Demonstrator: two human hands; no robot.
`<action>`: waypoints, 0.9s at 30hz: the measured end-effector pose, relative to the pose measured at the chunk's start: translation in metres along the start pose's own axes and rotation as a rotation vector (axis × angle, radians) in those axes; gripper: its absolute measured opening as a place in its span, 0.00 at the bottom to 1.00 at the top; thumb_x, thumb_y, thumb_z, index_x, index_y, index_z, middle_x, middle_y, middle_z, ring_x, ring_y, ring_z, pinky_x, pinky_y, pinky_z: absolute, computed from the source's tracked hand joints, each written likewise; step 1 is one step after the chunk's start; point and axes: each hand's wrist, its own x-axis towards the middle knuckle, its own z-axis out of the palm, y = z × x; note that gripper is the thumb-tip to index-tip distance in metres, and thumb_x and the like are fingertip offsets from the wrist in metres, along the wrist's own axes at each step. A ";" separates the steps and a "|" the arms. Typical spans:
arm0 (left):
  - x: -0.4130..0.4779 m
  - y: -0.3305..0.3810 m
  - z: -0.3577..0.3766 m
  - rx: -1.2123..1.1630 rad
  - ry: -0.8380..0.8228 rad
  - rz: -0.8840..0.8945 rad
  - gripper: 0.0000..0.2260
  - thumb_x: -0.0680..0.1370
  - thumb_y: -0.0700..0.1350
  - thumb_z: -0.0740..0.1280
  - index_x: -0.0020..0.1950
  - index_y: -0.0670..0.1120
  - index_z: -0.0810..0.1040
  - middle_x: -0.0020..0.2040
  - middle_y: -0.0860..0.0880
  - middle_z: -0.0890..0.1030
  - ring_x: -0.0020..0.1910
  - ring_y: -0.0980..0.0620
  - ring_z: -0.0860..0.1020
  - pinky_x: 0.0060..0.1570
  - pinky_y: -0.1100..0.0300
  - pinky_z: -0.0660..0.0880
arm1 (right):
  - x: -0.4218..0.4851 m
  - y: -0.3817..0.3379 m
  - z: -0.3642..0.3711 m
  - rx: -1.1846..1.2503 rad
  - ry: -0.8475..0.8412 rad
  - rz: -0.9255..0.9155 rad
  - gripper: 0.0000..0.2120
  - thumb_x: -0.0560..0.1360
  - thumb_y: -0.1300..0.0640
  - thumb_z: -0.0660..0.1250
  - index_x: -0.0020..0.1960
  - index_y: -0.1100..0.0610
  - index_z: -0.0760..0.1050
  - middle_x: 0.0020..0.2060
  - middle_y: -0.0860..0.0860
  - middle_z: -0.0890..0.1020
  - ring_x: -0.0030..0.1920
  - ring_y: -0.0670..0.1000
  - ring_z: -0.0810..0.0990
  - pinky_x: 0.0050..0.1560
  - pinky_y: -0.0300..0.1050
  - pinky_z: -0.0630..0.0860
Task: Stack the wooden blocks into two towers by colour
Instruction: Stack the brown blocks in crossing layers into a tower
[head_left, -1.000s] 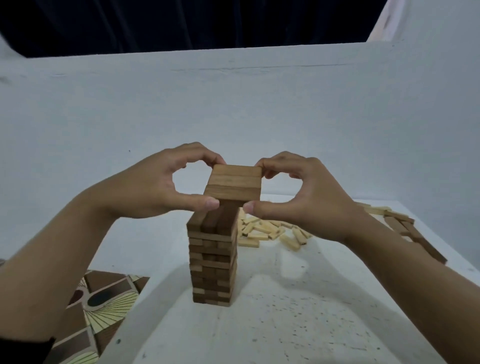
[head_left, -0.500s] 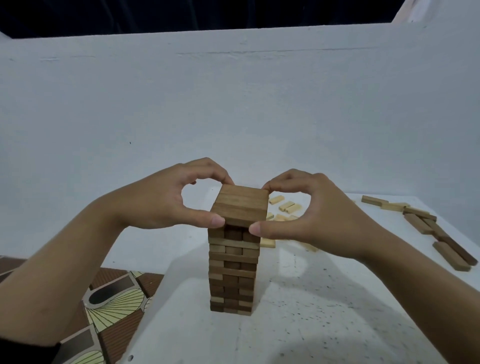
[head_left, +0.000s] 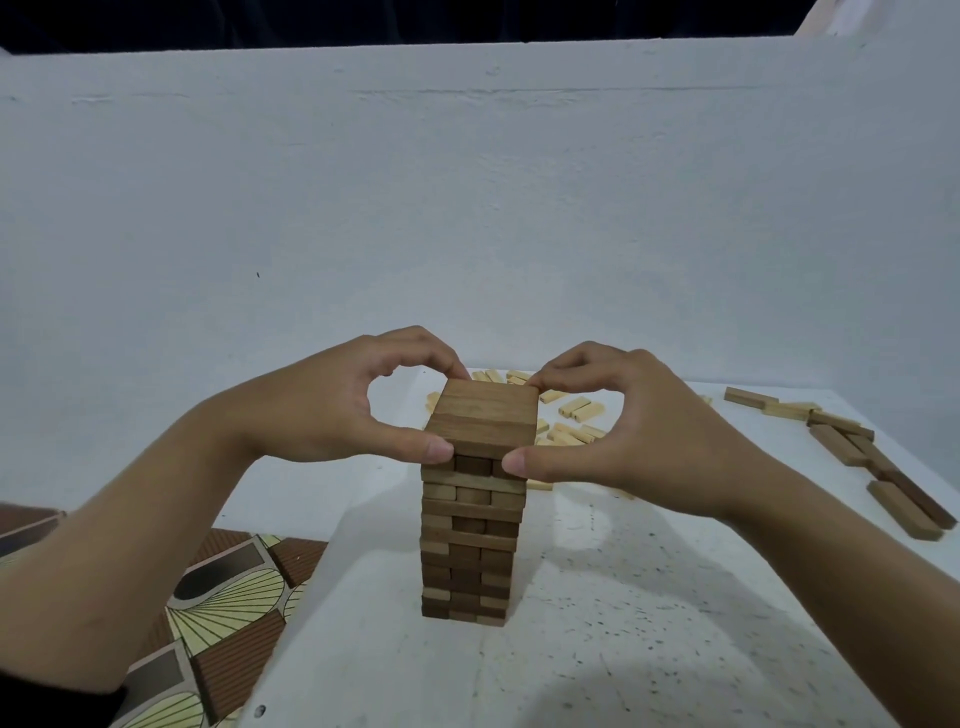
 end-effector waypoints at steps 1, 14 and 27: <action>0.000 0.000 0.000 0.000 0.000 -0.002 0.28 0.65 0.73 0.71 0.62 0.65 0.75 0.66 0.63 0.74 0.68 0.62 0.70 0.62 0.62 0.62 | 0.000 0.001 0.000 0.003 0.000 0.002 0.33 0.56 0.30 0.77 0.57 0.40 0.81 0.57 0.34 0.78 0.63 0.36 0.73 0.56 0.38 0.68; 0.000 -0.003 0.002 -0.026 0.005 -0.008 0.30 0.64 0.77 0.69 0.62 0.68 0.74 0.66 0.64 0.74 0.69 0.63 0.69 0.62 0.62 0.62 | -0.002 0.001 0.000 0.022 0.018 0.007 0.34 0.55 0.29 0.77 0.58 0.41 0.82 0.56 0.35 0.79 0.62 0.36 0.74 0.56 0.38 0.69; -0.003 -0.002 0.003 -0.049 0.028 -0.002 0.32 0.64 0.76 0.70 0.65 0.66 0.75 0.66 0.62 0.76 0.70 0.61 0.70 0.64 0.58 0.64 | -0.005 0.003 0.002 0.059 0.058 -0.009 0.36 0.55 0.26 0.75 0.60 0.39 0.82 0.55 0.35 0.80 0.61 0.36 0.76 0.57 0.41 0.71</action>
